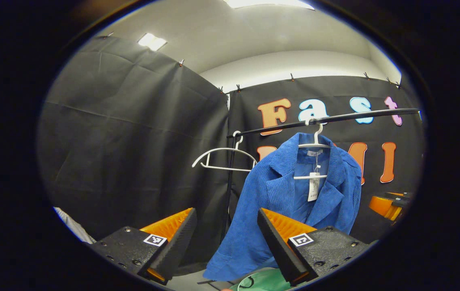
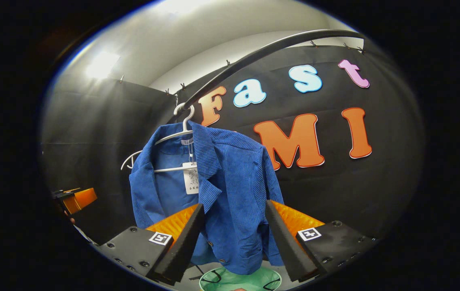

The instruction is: Grasp the clothes on the hanger with both hands and then place them into the laundry hamper below.

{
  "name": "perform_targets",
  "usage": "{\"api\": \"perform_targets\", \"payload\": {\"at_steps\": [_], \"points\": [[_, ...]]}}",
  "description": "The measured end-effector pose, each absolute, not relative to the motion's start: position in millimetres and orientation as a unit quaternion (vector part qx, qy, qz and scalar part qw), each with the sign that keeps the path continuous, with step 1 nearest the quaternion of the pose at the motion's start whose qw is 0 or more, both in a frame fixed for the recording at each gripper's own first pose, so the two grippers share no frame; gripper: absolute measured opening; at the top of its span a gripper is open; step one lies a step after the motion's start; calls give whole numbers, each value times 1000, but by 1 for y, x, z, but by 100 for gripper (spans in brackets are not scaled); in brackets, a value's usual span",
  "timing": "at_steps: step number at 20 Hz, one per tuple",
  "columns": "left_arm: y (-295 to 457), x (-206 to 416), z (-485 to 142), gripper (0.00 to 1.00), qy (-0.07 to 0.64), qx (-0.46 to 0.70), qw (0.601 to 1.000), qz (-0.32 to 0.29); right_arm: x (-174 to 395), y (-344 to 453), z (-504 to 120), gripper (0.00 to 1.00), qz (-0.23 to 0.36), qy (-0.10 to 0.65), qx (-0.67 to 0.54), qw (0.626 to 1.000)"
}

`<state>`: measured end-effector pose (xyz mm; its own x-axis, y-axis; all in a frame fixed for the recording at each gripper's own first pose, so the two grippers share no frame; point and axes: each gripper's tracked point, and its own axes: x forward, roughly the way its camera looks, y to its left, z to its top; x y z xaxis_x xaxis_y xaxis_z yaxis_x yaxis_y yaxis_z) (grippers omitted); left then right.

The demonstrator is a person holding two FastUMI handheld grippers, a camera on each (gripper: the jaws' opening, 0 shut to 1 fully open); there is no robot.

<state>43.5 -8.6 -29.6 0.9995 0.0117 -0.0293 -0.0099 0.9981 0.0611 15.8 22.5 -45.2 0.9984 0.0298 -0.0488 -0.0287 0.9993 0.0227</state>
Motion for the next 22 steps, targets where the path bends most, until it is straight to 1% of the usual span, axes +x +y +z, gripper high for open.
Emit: {"api": "perform_targets", "payload": {"at_steps": [1,2,3,4,6,7,14,16,17,22], "points": [[-10,43,-30,92,14,33,999,3,15,25,-46,97,16,26,9,999],[-11,43,-32,95,16,34,999,-3,15,26,-46,100,14,26,7,1000],[-13,42,-32,92,16,35,999,-9,14,25,-44,100,11,24,6,1000],[-13,39,-29,95,11,37,999,-13,14,26,-43,97,8,23,5,1000],[-15,37,-27,95,7,35,999,-19,10,29,-41,97,7,20,3,1000],[-17,36,-27,92,6,32,999,-25,9,30,-40,97,6,18,0,1000],[-16,35,-26,92,3,21,999,-34,3,45,-33,97,16,11,-15,1000],[-7,33,-26,92,4,21,999,-27,11,51,-36,97,22,13,-14,1000],[-2,31,-24,95,2,22,1000,-22,17,54,-35,97,26,13,-14,999],[26,24,-20,95,-2,30,999,11,60,76,-42,98,49,13,-11,999]]}}
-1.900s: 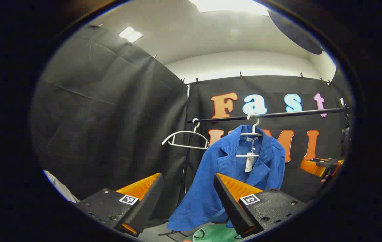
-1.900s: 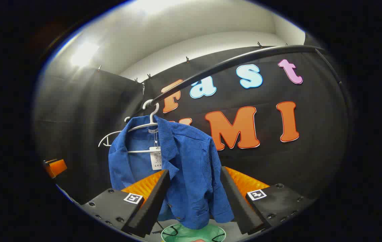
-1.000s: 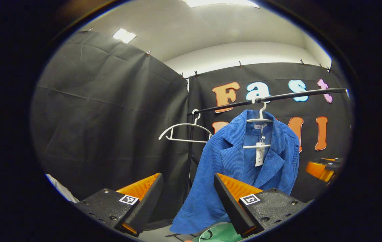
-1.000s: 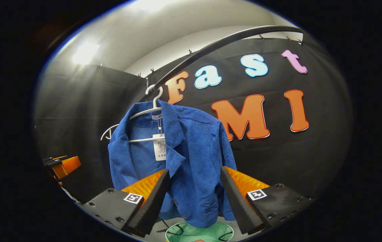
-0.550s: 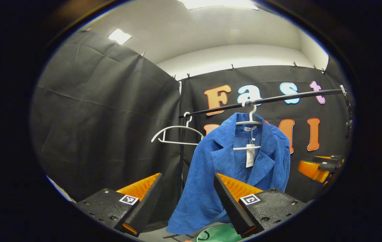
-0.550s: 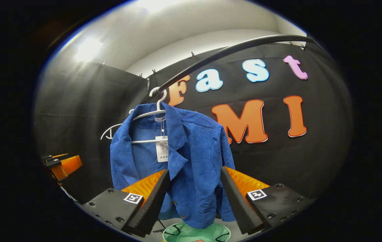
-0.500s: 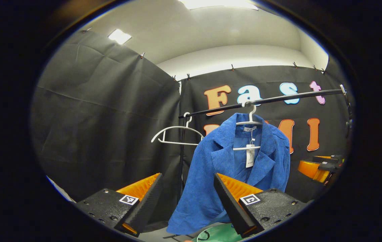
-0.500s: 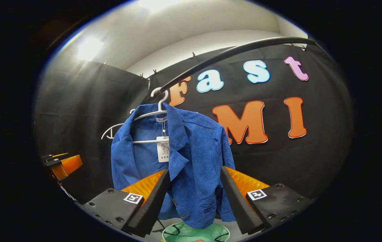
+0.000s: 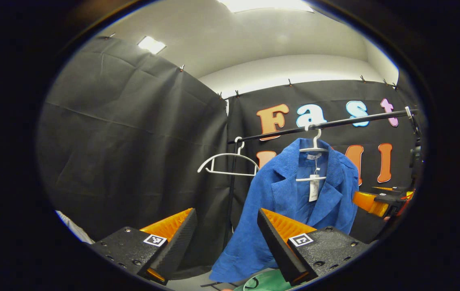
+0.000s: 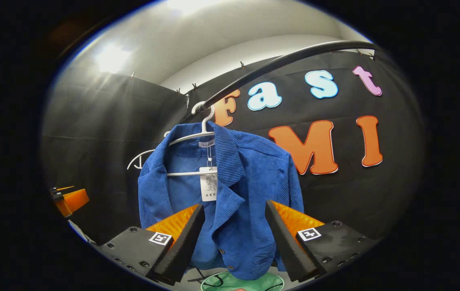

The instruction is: Grasp the clothes on the hanger with both hands and then place them into the laundry hamper below.

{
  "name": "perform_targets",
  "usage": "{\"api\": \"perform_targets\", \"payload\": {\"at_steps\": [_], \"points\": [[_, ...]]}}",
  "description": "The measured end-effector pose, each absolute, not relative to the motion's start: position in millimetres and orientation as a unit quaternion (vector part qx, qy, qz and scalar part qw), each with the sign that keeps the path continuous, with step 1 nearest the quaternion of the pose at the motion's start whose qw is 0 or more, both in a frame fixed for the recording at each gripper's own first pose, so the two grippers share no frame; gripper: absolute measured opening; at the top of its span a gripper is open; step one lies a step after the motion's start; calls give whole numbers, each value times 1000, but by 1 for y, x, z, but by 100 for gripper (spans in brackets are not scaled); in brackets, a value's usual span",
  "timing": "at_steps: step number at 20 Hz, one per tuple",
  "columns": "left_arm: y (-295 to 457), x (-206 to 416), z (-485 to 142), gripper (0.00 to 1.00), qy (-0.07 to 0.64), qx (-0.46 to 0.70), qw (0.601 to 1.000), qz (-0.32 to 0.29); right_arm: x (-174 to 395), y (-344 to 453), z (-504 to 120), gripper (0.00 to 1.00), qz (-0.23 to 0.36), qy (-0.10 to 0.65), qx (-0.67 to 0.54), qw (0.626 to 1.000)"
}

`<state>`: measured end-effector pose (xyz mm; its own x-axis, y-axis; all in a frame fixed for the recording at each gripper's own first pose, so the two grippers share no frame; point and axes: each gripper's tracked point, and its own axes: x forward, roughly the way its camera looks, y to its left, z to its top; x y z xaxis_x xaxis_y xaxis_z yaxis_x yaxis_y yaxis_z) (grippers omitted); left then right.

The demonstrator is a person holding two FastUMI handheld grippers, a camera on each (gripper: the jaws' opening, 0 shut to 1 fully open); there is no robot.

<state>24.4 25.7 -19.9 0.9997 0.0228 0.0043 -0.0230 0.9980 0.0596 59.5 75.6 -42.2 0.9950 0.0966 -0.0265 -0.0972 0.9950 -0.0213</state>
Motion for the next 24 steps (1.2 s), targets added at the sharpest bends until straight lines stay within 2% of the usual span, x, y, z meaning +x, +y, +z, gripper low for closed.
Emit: {"api": "perform_targets", "payload": {"at_steps": [2,3,4,6,7,8,9,10,12,13,14,15,17,20,22,23,24], "points": [[35,20,-21,92,2,31,999,26,80,86,-52,98,56,23,-10,998],[41,18,-20,95,2,34,999,35,91,90,-58,97,55,30,-9,998],[46,15,-20,92,2,37,998,45,103,91,-65,97,44,35,-8,998],[52,9,-17,92,0,42,997,63,126,95,-77,97,28,42,-12,999],[51,7,-16,92,-1,43,997,70,139,96,-85,88,17,48,-14,999],[51,5,-16,95,-1,45,996,75,148,97,-93,97,12,53,-13,998],[49,2,-15,95,-2,49,995,81,159,100,-100,97,14,61,-9,998],[48,-2,-15,92,-3,54,995,89,170,105,-108,89,25,70,-7,997],[37,-12,-17,92,1,65,993,97,190,102,-115,89,27,72,-24,997],[31,-17,-18,95,1,72,992,101,199,94,-112,97,21,63,-41,997],[24,-23,-17,92,-1,78,992,104,206,88,-110,89,17,58,-54,997],[16,-28,-18,95,-3,81,991,106,212,81,-110,95,11,57,-65,996],[-1,-30,-25,92,1,71,992,102,216,72,-109,95,12,58,-75,995],[-21,-31,-38,92,19,53,995,88,208,57,-103,48,11,57,-60,996],[-31,-22,-45,95,23,57,995,81,200,62,-96,17,52,47,-33,997],[-35,-20,-48,92,22,59,995,77,191,61,-94,10,65,46,-36,996],[-40,-16,-49,92,21,58,996,70,181,54,-89,10,63,40,-46,996]]}}
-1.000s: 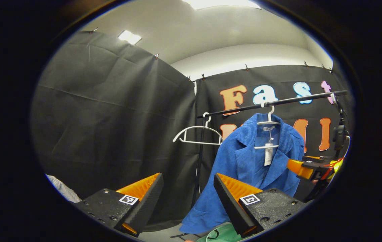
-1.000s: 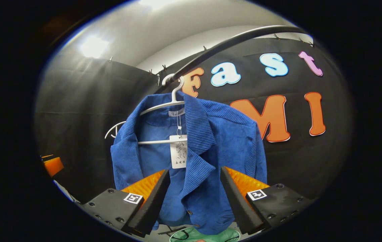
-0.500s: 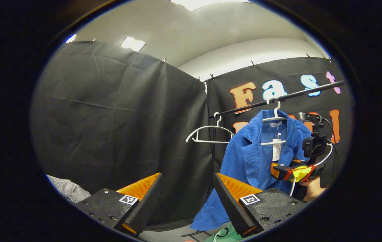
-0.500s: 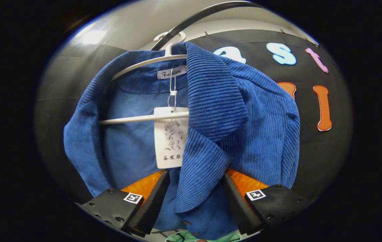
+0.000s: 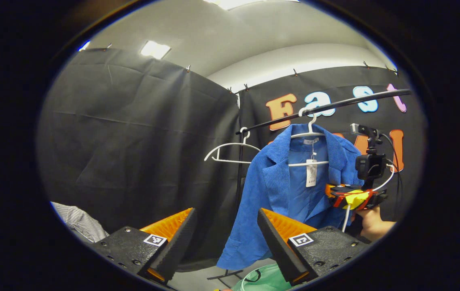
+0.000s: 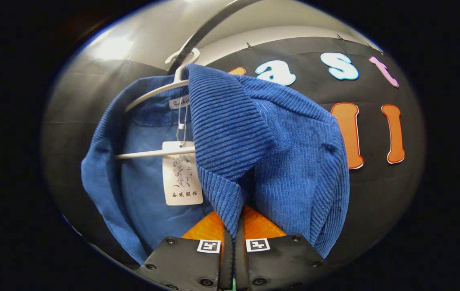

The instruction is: Grasp the clothes on the hanger with both hands and then place them into the laundry hamper below.

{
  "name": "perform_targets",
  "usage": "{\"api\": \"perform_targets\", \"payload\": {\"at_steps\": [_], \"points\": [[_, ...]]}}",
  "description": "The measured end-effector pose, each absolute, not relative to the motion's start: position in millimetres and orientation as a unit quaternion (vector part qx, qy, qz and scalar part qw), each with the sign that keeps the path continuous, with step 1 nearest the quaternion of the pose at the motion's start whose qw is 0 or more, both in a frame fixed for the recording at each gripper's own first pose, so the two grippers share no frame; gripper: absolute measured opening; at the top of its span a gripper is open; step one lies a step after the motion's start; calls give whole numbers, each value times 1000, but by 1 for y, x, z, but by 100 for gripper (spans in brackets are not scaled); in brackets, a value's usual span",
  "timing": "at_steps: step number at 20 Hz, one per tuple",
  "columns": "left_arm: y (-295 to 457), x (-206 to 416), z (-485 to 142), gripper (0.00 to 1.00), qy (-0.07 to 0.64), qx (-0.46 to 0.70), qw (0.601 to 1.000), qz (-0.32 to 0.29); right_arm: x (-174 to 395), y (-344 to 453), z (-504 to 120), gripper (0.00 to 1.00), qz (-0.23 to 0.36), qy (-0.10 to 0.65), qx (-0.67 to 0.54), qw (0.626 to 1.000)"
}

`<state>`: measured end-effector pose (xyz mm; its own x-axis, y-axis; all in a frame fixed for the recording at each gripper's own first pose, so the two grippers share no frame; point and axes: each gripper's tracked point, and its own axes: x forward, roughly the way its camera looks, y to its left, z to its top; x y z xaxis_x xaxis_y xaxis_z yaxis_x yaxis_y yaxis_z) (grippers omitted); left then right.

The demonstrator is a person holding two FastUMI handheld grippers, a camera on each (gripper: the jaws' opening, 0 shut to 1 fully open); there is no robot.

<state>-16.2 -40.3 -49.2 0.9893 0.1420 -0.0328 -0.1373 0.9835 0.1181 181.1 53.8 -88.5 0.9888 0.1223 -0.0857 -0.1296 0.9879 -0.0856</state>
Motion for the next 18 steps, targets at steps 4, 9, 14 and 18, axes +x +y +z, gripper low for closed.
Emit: {"api": "perform_targets", "payload": {"at_steps": [4,9,14,18], "points": [[-64,5,-57,92,16,28,999,40,140,38,-41,10,90,3,-52,995],[-94,47,-64,92,14,13,1000,-14,114,12,10,9,88,-46,-35,994],[-119,95,-57,95,-3,21,999,-46,94,2,55,9,63,-91,-48,993],[-139,134,-68,92,3,2,997,-79,75,13,77,9,49,-118,-66,990]]}}
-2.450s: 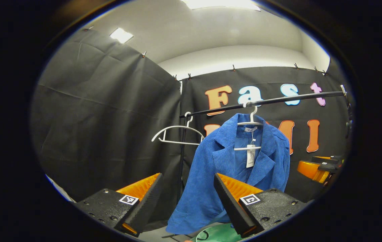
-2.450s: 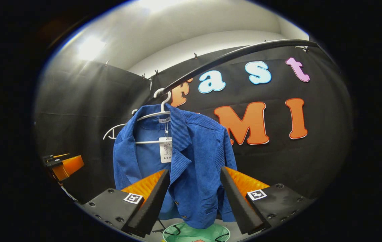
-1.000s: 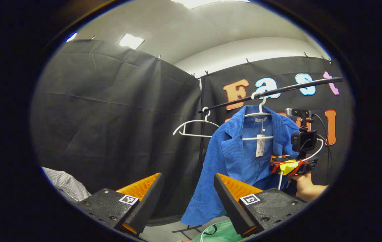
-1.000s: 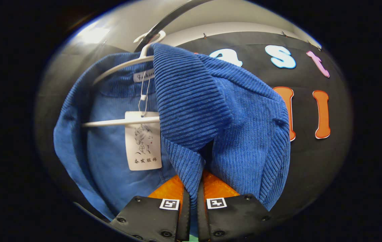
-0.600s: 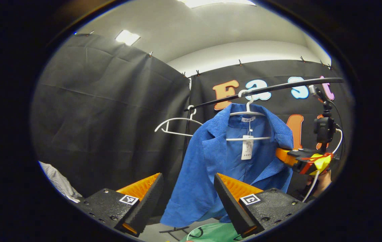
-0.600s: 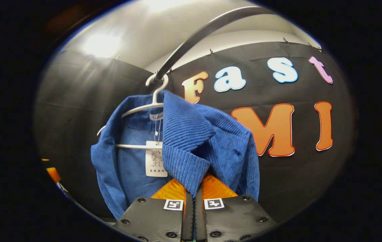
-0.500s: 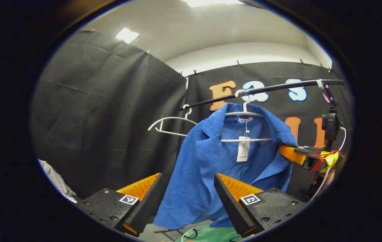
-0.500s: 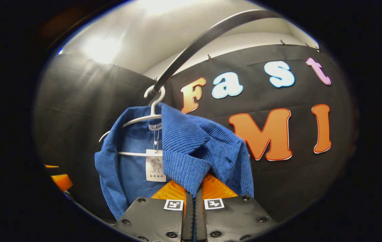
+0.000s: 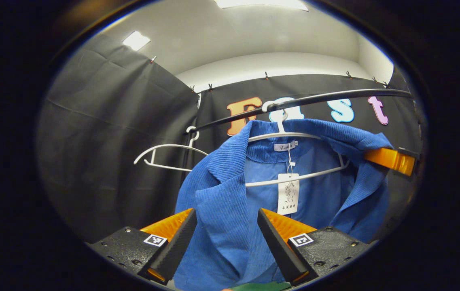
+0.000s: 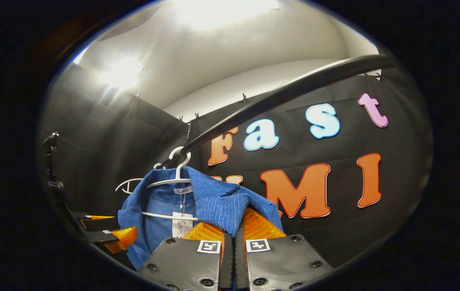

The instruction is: Grasp the clothes on the hanger with both hands and then place them into the laundry hamper below.

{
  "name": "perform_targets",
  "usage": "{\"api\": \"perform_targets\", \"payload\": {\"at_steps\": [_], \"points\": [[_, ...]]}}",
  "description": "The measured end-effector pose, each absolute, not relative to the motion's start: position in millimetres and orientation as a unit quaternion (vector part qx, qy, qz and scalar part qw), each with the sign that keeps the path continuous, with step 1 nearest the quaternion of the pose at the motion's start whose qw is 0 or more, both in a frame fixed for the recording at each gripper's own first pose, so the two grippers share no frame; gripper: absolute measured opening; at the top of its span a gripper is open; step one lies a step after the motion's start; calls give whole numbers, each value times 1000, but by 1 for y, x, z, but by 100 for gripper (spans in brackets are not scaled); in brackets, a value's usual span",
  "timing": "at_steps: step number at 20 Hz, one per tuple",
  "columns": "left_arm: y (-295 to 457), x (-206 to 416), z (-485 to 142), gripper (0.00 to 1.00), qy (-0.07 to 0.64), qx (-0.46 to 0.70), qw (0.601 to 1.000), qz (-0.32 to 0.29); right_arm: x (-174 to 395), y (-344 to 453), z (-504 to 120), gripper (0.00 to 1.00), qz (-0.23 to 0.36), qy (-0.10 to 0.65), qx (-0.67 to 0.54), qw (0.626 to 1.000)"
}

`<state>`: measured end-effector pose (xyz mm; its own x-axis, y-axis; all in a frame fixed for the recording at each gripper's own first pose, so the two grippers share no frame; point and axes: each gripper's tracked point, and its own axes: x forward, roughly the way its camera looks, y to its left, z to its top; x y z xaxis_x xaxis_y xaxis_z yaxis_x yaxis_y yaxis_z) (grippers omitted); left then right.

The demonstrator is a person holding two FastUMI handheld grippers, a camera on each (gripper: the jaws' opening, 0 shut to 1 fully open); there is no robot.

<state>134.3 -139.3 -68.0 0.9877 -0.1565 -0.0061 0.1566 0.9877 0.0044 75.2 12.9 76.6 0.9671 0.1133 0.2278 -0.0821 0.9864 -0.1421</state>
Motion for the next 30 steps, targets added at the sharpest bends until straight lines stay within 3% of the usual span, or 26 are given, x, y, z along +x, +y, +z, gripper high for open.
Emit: {"api": "perform_targets", "payload": {"at_steps": [5,10,15,22,23,29,30], "points": [[-141,164,-78,95,-16,-1,998,-54,69,19,74,10,30,-116,-76,990],[-115,176,-115,92,-14,45,999,-27,70,18,70,10,16,-112,-80,990],[-93,168,-89,8,-10,29,998,-62,75,22,56,10,13,-97,-82,992],[-57,164,-1,7,-45,37,997,-55,86,20,55,10,2,-102,-76,992],[-55,167,13,4,-49,37,997,-55,86,21,56,10,3,-104,-77,992],[-27,213,74,4,-73,42,995,-44,87,31,54,9,14,-110,-76,991],[-24,226,78,6,-76,35,995,-46,85,31,53,3,16,-109,-73,991]]}}
